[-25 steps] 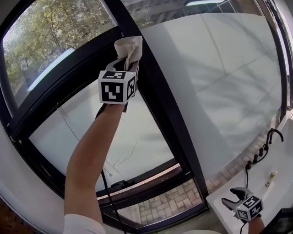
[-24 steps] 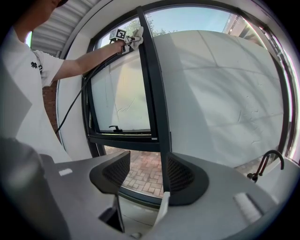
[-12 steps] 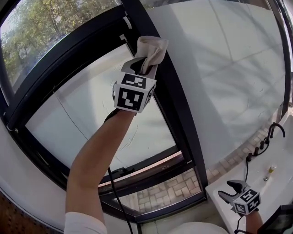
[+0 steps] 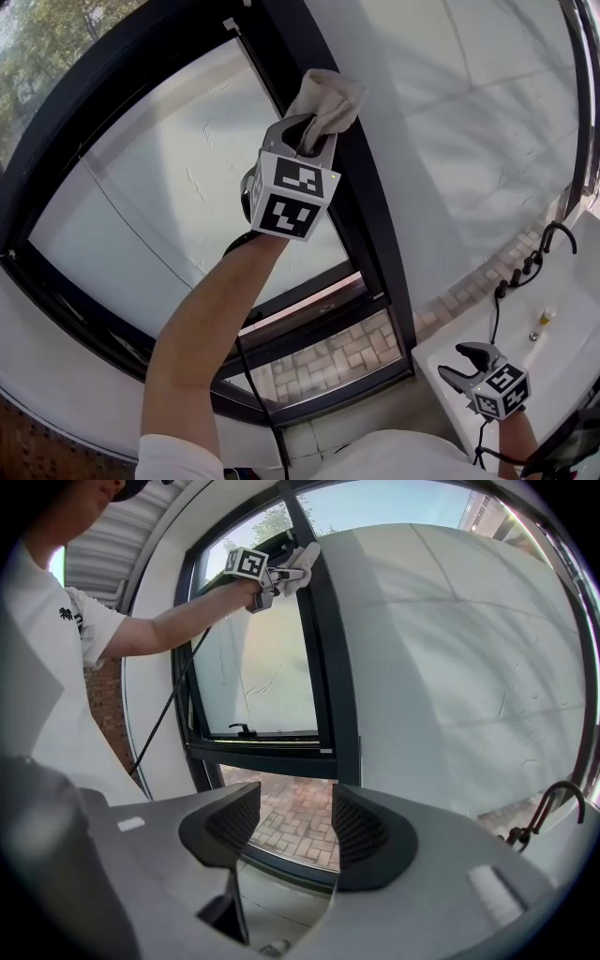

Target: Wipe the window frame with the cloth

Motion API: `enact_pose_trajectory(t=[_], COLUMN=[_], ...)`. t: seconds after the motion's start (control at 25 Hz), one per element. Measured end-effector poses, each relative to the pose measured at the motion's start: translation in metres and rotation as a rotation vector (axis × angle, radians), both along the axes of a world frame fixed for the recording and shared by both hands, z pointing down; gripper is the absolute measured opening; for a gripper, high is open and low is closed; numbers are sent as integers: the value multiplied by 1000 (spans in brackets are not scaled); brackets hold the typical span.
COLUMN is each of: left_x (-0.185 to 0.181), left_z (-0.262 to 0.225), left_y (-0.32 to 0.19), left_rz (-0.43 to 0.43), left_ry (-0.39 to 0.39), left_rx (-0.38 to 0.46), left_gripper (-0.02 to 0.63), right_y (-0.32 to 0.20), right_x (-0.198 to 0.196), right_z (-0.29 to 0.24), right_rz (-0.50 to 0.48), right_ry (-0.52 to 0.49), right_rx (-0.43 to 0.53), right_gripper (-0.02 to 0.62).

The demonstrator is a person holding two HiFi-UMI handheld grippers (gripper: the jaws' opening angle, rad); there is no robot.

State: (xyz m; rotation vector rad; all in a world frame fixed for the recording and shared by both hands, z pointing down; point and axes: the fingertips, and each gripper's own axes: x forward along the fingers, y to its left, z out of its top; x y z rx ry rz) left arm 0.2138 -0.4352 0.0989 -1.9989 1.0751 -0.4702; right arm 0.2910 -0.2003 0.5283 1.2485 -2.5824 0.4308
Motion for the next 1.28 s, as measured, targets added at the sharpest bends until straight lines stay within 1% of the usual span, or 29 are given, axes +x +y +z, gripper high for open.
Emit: enact_pose_trajectory(t=[0.2, 0.68, 1.0, 1.28], left_x=[-1, 2, 2, 3], left_z=[40, 161, 267, 351], left_y=[-1, -1, -1, -3], left_rz=[1, -13, -30, -50], left_ry=[-18, -74, -124, -137], left_rx=[-21, -106, -217, -306], left_gripper=[130, 130, 130, 130], right_y=[4, 13, 22, 29], right_x=[-3, -7, -9, -7], right_z=[2, 4, 10, 17], right_rz=[0, -2, -5, -12], right_ry=[-1, 9, 19, 37], right_rx=[-7, -21, -42, -72], right_gripper=[242, 242, 242, 242])
